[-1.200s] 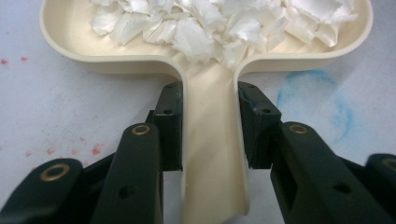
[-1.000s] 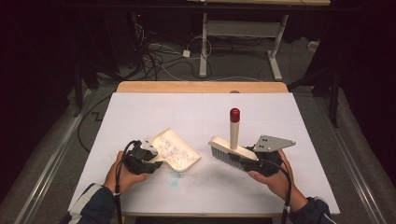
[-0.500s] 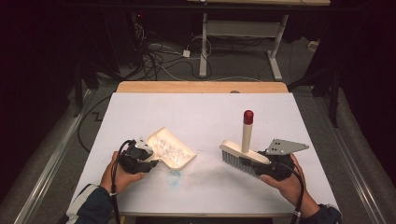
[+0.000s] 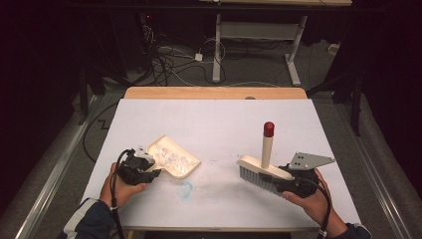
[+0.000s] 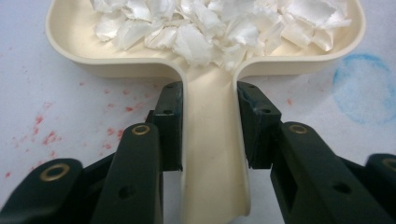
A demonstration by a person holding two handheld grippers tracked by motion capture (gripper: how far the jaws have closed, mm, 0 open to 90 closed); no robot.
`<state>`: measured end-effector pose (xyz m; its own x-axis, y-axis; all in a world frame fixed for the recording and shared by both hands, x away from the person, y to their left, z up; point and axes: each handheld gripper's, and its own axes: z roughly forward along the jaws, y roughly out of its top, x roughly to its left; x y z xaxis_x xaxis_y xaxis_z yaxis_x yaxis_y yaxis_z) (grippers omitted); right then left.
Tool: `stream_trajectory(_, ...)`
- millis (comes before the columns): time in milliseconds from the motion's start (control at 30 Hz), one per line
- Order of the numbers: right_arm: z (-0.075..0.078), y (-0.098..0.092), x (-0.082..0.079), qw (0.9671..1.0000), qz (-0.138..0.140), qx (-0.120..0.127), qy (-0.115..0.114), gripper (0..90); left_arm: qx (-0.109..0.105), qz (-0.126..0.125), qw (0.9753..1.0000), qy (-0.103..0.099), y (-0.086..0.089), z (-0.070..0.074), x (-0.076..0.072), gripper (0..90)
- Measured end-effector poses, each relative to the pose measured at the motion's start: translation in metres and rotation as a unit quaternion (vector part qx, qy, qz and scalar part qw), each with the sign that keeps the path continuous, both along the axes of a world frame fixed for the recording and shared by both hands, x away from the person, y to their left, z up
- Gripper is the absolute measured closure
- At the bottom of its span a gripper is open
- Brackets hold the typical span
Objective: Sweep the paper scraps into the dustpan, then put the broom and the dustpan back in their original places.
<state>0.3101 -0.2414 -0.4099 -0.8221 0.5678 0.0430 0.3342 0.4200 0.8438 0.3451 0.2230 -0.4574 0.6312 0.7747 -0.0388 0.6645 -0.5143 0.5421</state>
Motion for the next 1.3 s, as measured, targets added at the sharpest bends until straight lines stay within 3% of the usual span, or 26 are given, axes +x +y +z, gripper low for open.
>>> stream_trajectory(467,0.002,-0.006,-0.004,0.9996,0.001,0.0,0.027,67.1,0.003,0.024,0.9997,-0.005,0.007,0.0,0.002,63.2)
stream_trajectory(733,0.008,-0.014,0.001,0.9978,-0.008,0.009,0.066,67.2,0.001,0.035,0.9994,-0.006,0.006,-0.004,0.007,63.2)
stream_trajectory(933,0.01,-0.016,-0.001,0.9963,0.003,0.011,0.086,67.1,0.001,0.051,0.9987,-0.01,0.004,-0.005,0.011,63.2)
stream_trajectory(1067,0.01,-0.015,0.0,0.9954,0.009,0.009,0.095,67.1,0.002,0.081,0.9967,-0.013,0.0,-0.009,0.013,63.2)
stream_trajectory(1300,0.006,-0.013,0.006,0.9935,0.007,0.001,0.114,67.0,-0.01,0.142,0.9897,-0.018,-0.003,-0.016,0.022,63.2)
